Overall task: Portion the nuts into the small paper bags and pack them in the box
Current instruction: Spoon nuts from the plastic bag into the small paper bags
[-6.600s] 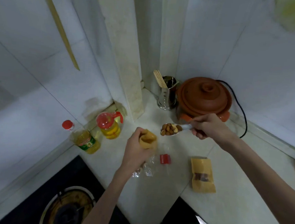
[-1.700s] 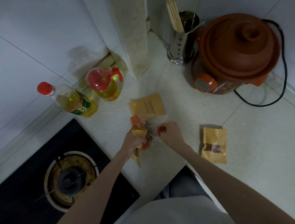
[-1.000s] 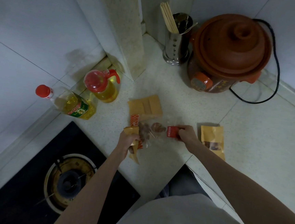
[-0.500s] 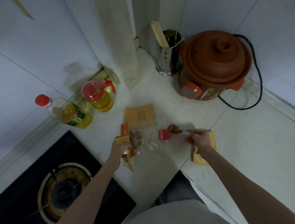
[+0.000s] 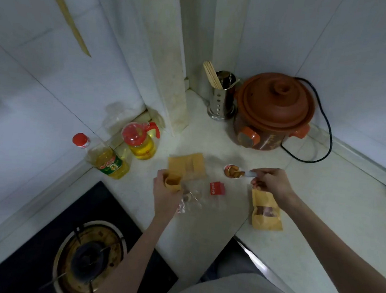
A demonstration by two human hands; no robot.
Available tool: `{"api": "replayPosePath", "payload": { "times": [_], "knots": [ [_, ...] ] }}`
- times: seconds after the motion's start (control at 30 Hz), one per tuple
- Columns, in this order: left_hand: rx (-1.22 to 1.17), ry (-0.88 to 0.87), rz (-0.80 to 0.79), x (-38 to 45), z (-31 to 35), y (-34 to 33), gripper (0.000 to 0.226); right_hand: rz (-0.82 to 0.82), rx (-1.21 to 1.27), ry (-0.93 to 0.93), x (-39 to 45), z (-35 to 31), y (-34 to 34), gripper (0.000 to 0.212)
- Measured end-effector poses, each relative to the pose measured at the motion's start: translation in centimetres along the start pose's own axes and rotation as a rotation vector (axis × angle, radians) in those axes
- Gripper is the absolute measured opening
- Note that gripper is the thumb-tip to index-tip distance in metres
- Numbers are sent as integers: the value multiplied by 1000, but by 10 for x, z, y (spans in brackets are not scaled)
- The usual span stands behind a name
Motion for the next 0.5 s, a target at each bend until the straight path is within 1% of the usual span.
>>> {"api": "replayPosePath", "payload": {
  "times": [0.1, 0.2, 0.23, 0.4, 0.5],
  "knots": [
    [-109, -119, -35, -9, 40, -1, 41, -96, -29, 95, -28, -45, -7, 21],
    [-168, -221, -46, -14, 72, 3, 29, -163, -53, 199, -54, -89, -11, 20],
    [-169, -244, -64, -15, 81, 3, 33, -181, -56, 237, -63, -103, -12, 21],
    [-46, -340, -63, -25, 122, 11, 49, -265, -95, 379, -106, -160, -19, 21],
    [32, -410, -52, -32, 142, 19, 52, -291, -162, 427, -128, -181, -27, 20]
  ]
}}
Point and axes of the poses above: each hand's wrist, its own x-axis towards the middle knuckle, its own y-axis out of the back of the hand, z = x × y, the point moved 7 cm from there along x, towards the middle knuckle, and after that the axes turned 3 degrees about x, right-handed, at the moved point
